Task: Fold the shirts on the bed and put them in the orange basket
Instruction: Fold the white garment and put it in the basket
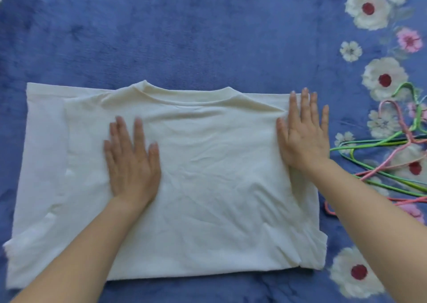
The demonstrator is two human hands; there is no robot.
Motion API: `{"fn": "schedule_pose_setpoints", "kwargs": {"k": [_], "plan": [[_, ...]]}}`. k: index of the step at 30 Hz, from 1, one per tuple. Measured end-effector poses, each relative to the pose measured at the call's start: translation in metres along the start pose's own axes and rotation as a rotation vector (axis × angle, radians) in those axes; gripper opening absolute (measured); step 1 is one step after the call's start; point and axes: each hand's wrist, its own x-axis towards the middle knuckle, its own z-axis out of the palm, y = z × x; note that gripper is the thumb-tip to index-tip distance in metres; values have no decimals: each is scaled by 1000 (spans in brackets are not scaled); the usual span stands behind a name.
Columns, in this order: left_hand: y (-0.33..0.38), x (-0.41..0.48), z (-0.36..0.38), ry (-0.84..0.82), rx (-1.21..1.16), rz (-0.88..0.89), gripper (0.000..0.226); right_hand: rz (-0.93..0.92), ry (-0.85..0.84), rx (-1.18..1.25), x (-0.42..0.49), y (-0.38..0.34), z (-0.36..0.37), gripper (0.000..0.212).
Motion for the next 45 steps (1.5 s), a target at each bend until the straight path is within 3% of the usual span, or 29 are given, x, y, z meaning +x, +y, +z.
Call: {"fn": "schedule_pose_setpoints", "kwargs": {"k": [2, 4, 7, 9, 12, 16, 20, 22, 23, 25, 26, 30, 31, 35, 38, 42, 45], "plan": [[34, -39, 16, -24, -28, 131, 63, -181, -35, 25, -7, 3, -3, 70], [73, -88, 36, -58, -56, 285, 60, -227, -73, 38, -11, 13, -4, 66], [131, -160, 60, -176, -132, 429, 62, 30, -80, 314, -10, 37, -15, 68], [163, -194, 71, -270, -167, 467, 72, 84, -55, 453, -7, 44, -21, 64], [198, -220, 77, -419, -179, 384, 100, 111, -60, 588, -6, 45, -24, 57], [210, -224, 82, -484, -89, 358, 126, 344, -106, 894, -5, 39, -29, 65], [208, -220, 76, -496, -179, 305, 94, 419, -174, 1147, -9, 30, -41, 16], [202, -216, 55, -488, -374, 301, 77, 458, -184, 1201, -11, 22, -55, 12], [197, -211, 41, -478, -554, 241, 67, 482, -201, 1227, -10, 16, -61, 15], [185, -202, 11, -676, -942, 16, 39, 509, -247, 1266, -9, 5, -75, 18], [174, -196, -6, -694, -1116, -122, 26, 490, -276, 1280, -10, -8, -84, 18], [114, -176, -53, -684, -1728, -659, 17, 446, -287, 1407, -14, -60, -112, 16], [93, -172, -62, -671, -1860, -727, 24, 435, -300, 1440, -16, -80, -120, 17], [18, -160, -92, -552, -2264, -768, 55, 424, -327, 1526, -21, -157, -141, 20], [-43, -158, -102, -399, -2432, -764, 75, 344, -358, 1504, -24, -229, -148, 17], [-113, -151, -105, -178, -2500, -764, 78, 238, -411, 1442, -28, -324, -140, 10], [-157, -145, -99, -62, -2385, -860, 59, 95, -545, 1417, -35, -370, -119, 5]]}}
